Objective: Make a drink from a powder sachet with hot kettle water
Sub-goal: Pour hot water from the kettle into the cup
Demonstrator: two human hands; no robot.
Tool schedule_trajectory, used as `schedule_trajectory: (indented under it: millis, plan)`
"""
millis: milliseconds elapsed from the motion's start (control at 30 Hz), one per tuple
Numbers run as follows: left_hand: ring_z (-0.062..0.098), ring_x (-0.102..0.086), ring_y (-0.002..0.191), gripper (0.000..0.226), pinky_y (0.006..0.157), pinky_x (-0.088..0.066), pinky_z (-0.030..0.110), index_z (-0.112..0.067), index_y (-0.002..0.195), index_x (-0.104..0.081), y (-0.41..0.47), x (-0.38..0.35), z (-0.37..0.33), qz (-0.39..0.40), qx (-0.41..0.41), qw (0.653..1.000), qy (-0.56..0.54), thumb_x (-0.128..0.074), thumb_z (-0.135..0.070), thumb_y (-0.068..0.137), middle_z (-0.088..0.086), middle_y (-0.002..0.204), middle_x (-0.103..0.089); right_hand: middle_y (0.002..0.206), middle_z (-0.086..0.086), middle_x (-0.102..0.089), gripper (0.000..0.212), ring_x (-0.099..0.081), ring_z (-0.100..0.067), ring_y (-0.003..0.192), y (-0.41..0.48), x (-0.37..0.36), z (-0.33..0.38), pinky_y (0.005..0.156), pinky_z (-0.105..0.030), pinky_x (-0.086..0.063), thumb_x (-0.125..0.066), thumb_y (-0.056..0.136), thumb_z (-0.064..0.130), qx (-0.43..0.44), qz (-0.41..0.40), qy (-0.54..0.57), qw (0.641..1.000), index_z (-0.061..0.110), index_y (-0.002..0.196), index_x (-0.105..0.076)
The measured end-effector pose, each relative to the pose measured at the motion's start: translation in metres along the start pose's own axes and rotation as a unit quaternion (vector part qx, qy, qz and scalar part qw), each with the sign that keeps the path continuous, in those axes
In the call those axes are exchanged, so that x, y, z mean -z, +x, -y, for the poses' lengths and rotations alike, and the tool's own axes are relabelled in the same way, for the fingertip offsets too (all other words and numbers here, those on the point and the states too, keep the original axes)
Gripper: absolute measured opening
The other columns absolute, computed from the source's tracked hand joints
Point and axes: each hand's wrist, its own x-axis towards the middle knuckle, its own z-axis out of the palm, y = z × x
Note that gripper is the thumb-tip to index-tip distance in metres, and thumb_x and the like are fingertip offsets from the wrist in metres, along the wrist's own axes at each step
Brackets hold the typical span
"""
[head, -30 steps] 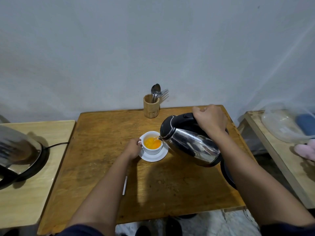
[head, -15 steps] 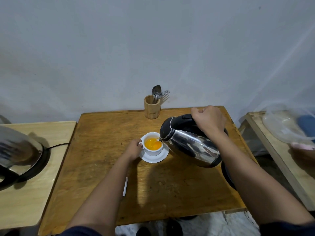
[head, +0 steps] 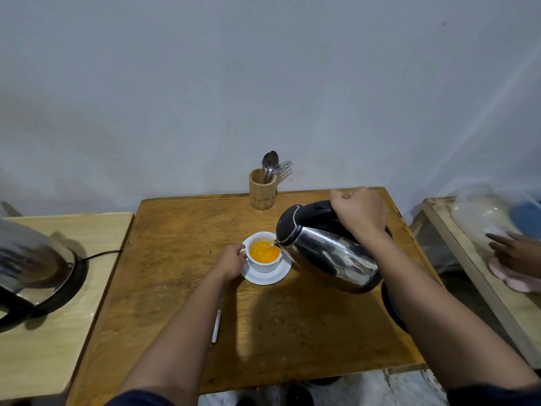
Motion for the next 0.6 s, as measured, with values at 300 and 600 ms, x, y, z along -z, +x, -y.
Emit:
schedule_trajectory:
  millis: [300,600]
  plan:
    - [0.020,-0.050,0.097,0.032,0.083,-0.038,0.029,-0.005,0.119,-0.059,0.001,0.003,0.002,0.014,-0.014,1.000,0.008,-0.037,-0.013,0.097,0.017,0.123,-0.061,0.042,0.002,-0.029,0.047,-0.028,-0.018,0.040,-0.005,0.006,0.002,0.045,-0.024,-0.021,-0.049,0.080,0.030,-0.017,-0.004,0.007,1.000,0.014,0.041,-0.030]
    - [0.023,-0.053,0.100,0.031,0.085,-0.040,0.031,-0.006,0.118,-0.060,0.002,0.003,0.003,0.016,-0.013,1.000,0.003,-0.038,-0.013,0.097,0.017,0.122,-0.061,0.041,0.003,-0.028,0.047,-0.027,-0.018,0.040,-0.012,0.004,0.004,0.046,-0.025,-0.023,-0.049,0.080,0.030,-0.013,-0.017,0.012,1.000,0.015,0.040,-0.031]
